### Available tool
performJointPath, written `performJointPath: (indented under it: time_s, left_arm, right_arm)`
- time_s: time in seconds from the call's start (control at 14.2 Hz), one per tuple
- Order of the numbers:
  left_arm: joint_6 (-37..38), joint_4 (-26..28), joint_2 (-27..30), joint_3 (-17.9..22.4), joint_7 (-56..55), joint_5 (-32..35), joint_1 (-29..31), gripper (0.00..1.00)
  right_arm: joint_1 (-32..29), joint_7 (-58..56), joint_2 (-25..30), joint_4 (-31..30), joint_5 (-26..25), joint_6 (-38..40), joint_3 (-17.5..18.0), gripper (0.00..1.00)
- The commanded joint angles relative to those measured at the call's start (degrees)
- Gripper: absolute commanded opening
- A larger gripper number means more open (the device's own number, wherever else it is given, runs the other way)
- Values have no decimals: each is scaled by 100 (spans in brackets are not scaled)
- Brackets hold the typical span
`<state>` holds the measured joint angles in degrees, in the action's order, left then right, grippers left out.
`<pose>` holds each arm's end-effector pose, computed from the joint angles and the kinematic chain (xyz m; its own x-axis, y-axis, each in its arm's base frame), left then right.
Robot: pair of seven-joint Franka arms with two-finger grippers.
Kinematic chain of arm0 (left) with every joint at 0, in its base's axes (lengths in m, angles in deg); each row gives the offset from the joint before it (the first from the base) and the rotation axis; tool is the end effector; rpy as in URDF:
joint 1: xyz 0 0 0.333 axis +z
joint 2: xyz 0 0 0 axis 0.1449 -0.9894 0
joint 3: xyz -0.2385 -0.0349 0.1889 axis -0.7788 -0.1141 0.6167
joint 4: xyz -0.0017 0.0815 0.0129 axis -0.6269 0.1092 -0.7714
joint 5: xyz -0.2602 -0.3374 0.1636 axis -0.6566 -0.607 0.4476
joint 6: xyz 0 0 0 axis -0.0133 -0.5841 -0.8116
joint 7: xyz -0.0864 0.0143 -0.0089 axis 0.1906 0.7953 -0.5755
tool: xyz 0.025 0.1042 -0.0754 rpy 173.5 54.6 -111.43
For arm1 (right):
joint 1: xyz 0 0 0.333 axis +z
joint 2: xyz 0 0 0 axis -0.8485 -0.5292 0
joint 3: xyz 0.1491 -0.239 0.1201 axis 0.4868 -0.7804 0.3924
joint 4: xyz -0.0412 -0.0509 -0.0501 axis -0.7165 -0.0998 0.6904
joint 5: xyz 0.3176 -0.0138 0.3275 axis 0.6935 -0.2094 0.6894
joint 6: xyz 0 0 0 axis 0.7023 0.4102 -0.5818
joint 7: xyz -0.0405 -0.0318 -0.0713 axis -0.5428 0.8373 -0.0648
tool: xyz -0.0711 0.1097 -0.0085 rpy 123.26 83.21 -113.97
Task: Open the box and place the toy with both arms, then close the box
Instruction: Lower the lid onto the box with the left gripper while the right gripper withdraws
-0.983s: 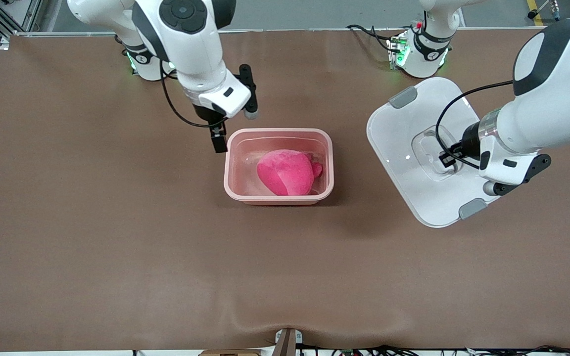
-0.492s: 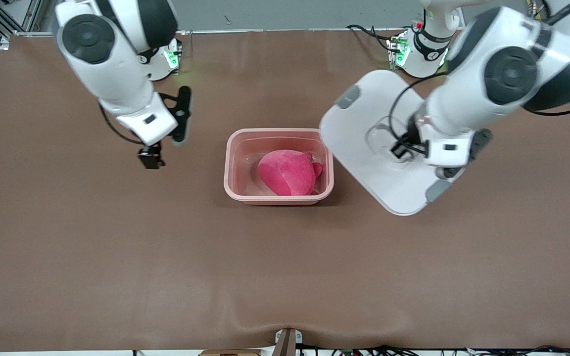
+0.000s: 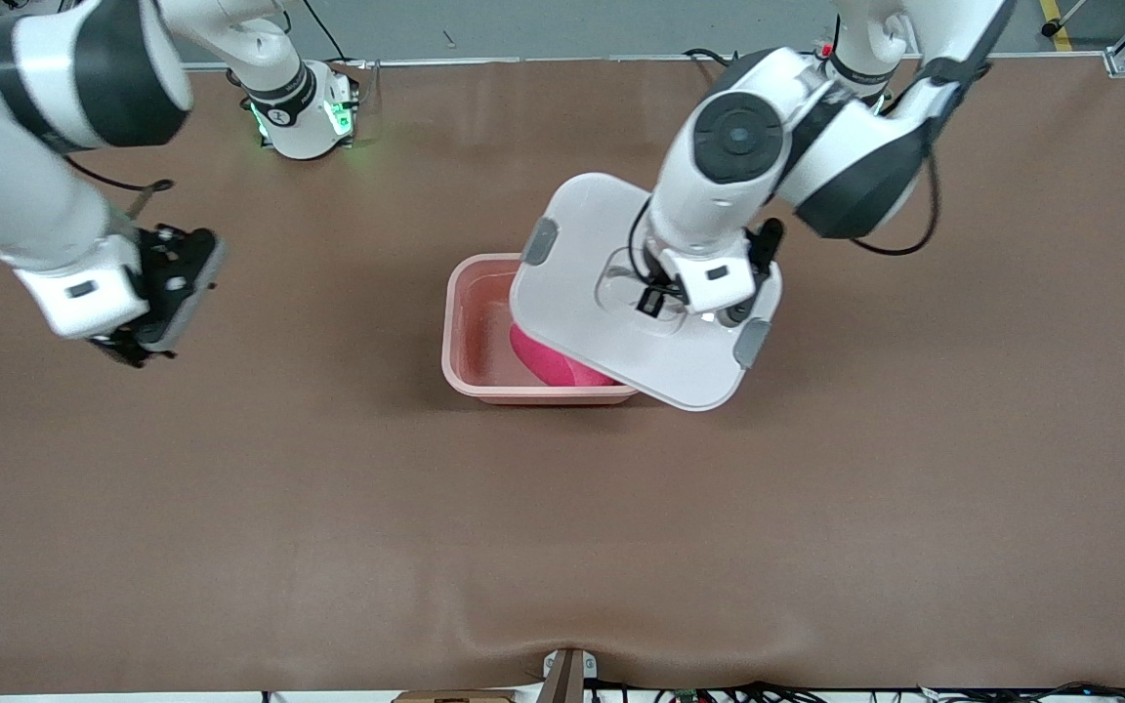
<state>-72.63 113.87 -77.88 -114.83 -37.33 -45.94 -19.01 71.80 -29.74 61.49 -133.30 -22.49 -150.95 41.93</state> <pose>0.5517 -0.4780 0.4176 0.3514 0.9323 -0.0859 0.9319 -0.3571 -0.0632 0.6471 0.0749 0.5070 0.3853 0.9196 -0.0764 0.9226 -0.3855 0.0121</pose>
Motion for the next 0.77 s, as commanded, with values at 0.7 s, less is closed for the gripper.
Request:
performJointPath:
  time_s: [0.7]
  left_arm:
    - [-1490, -65, -1026, 44, -4604, 2430, -1191, 0]
  right_arm:
    - [-1181, 3799, 365, 230, 221, 678, 161, 100]
